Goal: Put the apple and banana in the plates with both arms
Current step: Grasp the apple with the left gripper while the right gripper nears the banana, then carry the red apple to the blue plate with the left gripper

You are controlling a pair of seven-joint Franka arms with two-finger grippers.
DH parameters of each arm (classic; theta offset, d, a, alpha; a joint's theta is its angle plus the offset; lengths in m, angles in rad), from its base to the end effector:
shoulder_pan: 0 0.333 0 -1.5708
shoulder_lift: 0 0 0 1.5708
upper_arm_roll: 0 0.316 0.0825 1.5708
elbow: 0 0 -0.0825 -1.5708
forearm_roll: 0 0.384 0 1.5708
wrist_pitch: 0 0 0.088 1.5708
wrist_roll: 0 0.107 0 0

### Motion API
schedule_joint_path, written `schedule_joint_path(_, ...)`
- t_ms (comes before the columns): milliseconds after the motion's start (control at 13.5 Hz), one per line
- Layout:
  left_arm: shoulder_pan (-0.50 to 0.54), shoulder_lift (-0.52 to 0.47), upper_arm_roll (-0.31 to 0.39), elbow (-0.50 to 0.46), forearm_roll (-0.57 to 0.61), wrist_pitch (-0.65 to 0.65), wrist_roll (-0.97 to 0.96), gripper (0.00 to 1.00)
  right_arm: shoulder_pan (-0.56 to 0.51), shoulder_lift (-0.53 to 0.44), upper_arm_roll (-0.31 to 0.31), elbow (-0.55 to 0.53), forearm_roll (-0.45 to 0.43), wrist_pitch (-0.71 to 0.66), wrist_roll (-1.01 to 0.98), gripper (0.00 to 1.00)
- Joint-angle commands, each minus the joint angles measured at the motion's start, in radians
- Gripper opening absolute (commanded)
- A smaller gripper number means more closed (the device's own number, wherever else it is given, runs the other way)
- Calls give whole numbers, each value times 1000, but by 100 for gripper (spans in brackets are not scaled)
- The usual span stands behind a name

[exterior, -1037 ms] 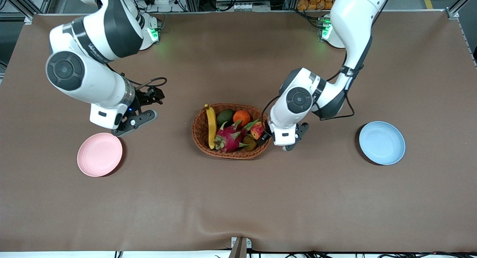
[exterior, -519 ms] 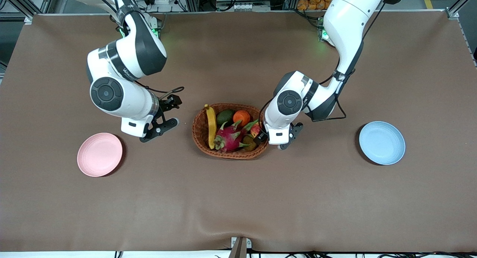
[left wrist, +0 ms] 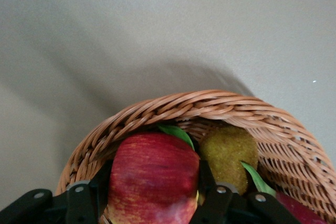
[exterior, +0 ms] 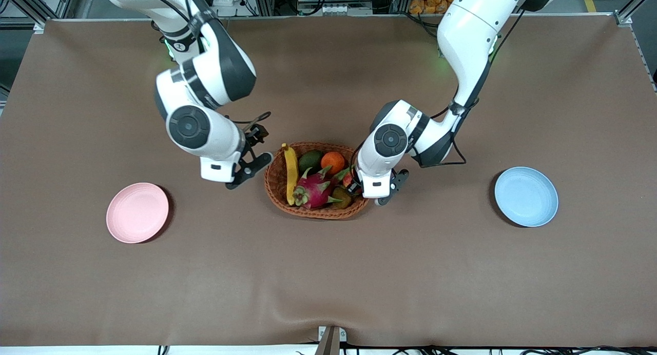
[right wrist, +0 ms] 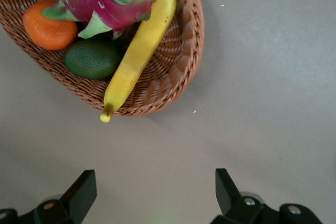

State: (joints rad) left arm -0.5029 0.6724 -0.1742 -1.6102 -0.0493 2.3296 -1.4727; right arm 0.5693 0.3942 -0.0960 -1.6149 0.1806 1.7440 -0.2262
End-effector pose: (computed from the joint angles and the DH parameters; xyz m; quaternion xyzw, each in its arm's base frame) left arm 0.5550 -0.4261 0.2435 0.9044 0.4197 -0.0500 0.0585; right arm 0.5571 0.3107 0.3802 -0.9378 -0.3145 0.1378 0.0508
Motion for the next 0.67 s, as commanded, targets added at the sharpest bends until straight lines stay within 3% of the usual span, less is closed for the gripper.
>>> schedule_joint_path(0,35,-115,13,6,23,-123,-3,0,20,9,-2,-36,17,43,-27,100)
schedule_joint_path(222,145,-302,5,12,16,-378,170,0,21,0,-2,-95,17,101,-42,100)
schedule_joint_path(370,260,-384,5,4,16,-560,392,0,32,-17,-1,-134,17,152,-96,100)
schedule_joint_path(593,461,-425,4,-62,25,-647,613,0,73,-29,-1,-203,17,258,-99,100)
